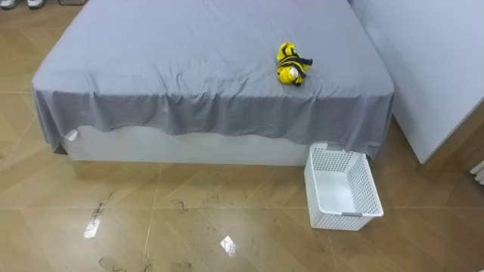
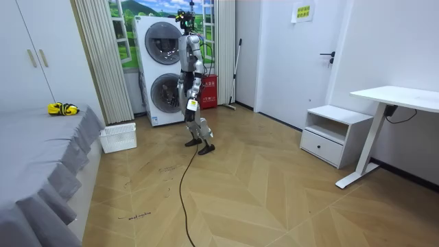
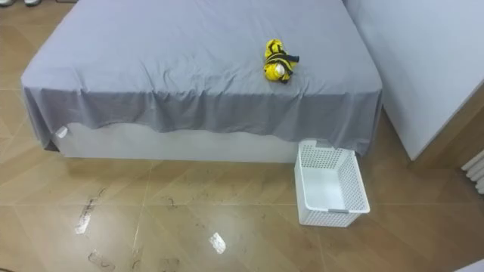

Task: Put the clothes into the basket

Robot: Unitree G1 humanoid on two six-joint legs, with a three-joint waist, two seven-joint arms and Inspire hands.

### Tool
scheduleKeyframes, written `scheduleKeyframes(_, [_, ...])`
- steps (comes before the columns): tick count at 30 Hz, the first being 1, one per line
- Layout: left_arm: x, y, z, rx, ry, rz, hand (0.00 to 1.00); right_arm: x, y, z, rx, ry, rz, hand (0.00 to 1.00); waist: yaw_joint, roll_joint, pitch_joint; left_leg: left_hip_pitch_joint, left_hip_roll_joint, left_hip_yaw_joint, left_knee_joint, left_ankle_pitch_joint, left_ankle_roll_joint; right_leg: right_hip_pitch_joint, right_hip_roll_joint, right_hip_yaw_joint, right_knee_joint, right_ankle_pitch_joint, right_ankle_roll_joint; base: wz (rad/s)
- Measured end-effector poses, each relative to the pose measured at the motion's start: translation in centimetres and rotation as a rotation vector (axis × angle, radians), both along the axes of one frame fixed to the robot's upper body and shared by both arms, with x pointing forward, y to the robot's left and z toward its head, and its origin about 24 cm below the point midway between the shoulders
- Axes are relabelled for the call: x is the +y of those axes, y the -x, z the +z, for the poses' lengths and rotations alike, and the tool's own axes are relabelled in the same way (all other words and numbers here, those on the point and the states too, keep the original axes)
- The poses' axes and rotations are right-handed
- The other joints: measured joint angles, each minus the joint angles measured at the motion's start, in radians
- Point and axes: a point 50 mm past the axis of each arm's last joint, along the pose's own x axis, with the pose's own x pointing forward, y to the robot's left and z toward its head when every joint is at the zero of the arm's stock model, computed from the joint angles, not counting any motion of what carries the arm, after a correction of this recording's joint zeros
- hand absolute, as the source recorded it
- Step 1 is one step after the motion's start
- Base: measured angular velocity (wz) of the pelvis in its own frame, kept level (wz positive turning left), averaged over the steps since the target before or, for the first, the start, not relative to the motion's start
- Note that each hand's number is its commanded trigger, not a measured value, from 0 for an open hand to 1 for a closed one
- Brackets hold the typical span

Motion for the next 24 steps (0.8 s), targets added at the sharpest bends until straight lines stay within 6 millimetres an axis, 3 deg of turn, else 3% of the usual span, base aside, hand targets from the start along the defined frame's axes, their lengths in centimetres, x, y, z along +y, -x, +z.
scheduleKeyframes(13, [0.3, 0.6, -0.1, 0.025, -0.004, 0.030, 0.00, 0.1, 0.5, -0.2, 0.041, -0.005, -0.017, 0.00, 0.001, -0.010, 0.0007, 0.001, 0.000, -0.001, -0.002, 0.000, 0.000, 0.002, 0.000, -0.001, 0.000, 0.000, 0.000, 0.00])
scheduleKeyframes(21, [0.7, 1.4, -0.2, 0.047, 0.019, 0.149, 0.00, 0.2, 0.4, -0.3, 0.058, -0.016, -0.008, 0.00, 0.002, -0.019, -0.0004, -0.006, 0.002, 0.004, 0.006, 0.000, 0.000, -0.004, 0.001, -0.001, 0.003, -0.001, -0.001, 0.00])
scheduleKeyframes(24, [1.2, 1.9, -0.2, 0.049, 0.038, 0.238, 0.00, 0.4, 0.3, -0.3, 0.061, -0.036, -0.012, 0.00, 0.005, -0.021, 0.0005, -0.045, 0.027, 0.020, 0.093, -0.045, -0.018, -0.025, 0.014, -0.011, 0.035, -0.024, -0.016, -0.08])
